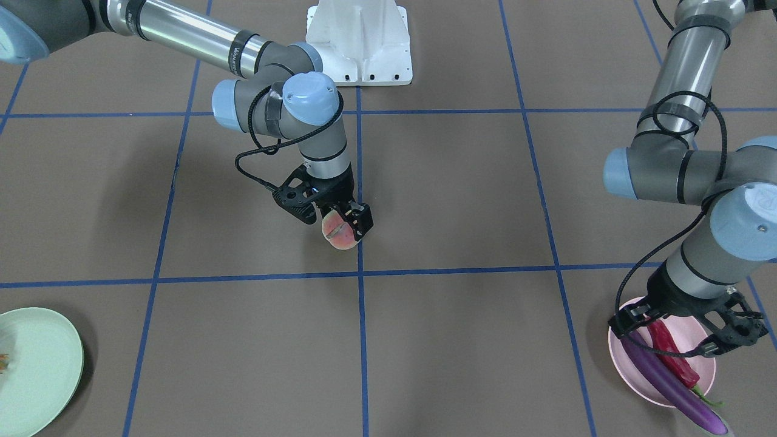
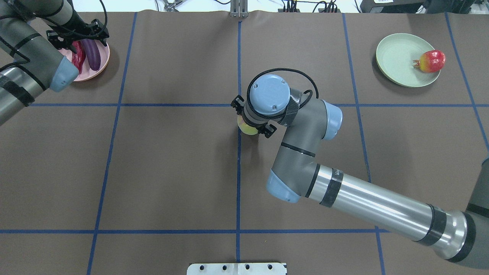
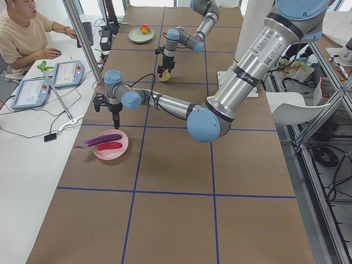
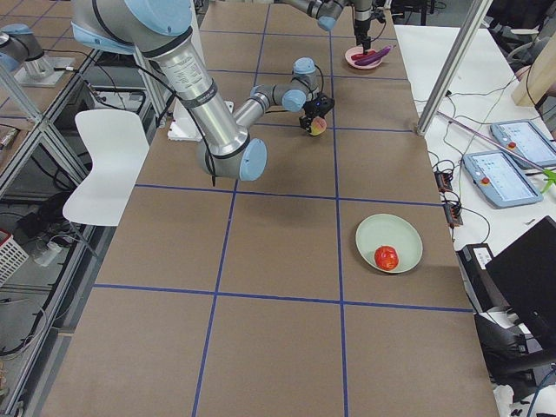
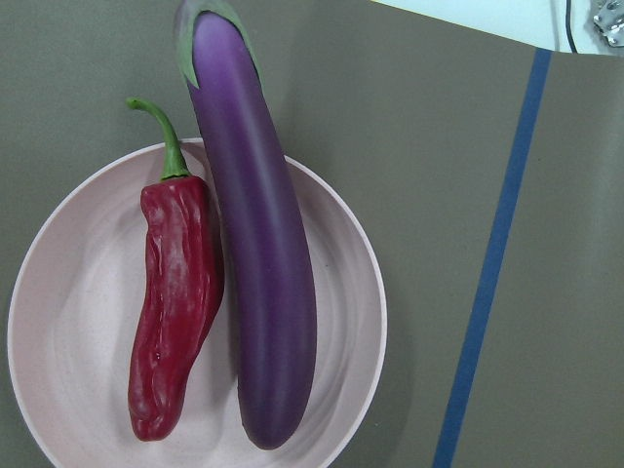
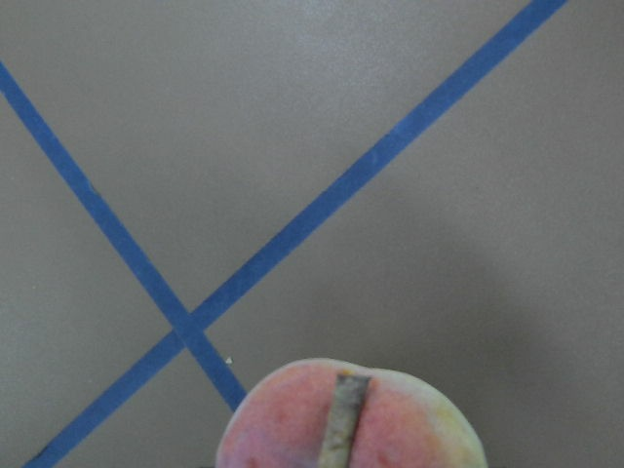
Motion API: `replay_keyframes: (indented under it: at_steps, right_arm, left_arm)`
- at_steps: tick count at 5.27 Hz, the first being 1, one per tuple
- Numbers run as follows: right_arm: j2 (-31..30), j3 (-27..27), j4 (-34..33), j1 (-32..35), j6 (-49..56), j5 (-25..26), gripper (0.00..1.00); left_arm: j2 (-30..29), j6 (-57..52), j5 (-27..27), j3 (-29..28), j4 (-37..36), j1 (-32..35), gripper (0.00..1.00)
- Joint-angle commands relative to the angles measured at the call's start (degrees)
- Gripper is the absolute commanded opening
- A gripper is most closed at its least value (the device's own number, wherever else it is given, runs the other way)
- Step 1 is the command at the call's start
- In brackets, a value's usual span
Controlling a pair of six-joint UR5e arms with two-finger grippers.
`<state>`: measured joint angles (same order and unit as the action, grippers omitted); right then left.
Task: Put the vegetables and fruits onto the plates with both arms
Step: 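Lift the peach and carry it onto the green plate with the right gripper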
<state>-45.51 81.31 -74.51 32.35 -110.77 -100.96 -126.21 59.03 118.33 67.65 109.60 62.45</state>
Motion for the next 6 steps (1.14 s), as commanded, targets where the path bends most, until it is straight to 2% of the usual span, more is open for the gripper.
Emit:
replay_keyframes:
  at_steps: [1, 3, 4, 5, 6]
  right_arm:
    - [-4.0, 3.4, -0.4, 9.9, 10.1, -7.2, 0.00]
    - [-9.9, -1.1, -0.1, 21.6, 31.2, -8.5, 0.00]
    - [-11.6, -7.2, 0.3, 25.4, 41.8, -8.7, 0.00]
    - [-11.6, -14.7, 4.0, 28.3, 48.5, -8.8, 0.00]
    - [-11.6, -18.9, 6.9, 30.0, 51.3, -9.9, 0.00]
  left_arm:
    - [-0.1, 1.3, 0.3, 0.8, 0.0, -0.3, 1.00]
    - [-0.1, 5.3, 0.2, 4.7, -0.1, -4.0, 1.00]
    - [-0.2, 6.5, 0.1, 5.6, -0.2, -5.0, 1.00]
    - [-0.8, 6.5, 0.2, 5.6, -0.3, -5.1, 1.00]
    - [-1.0, 6.5, 0.2, 6.0, -0.3, -5.1, 1.00]
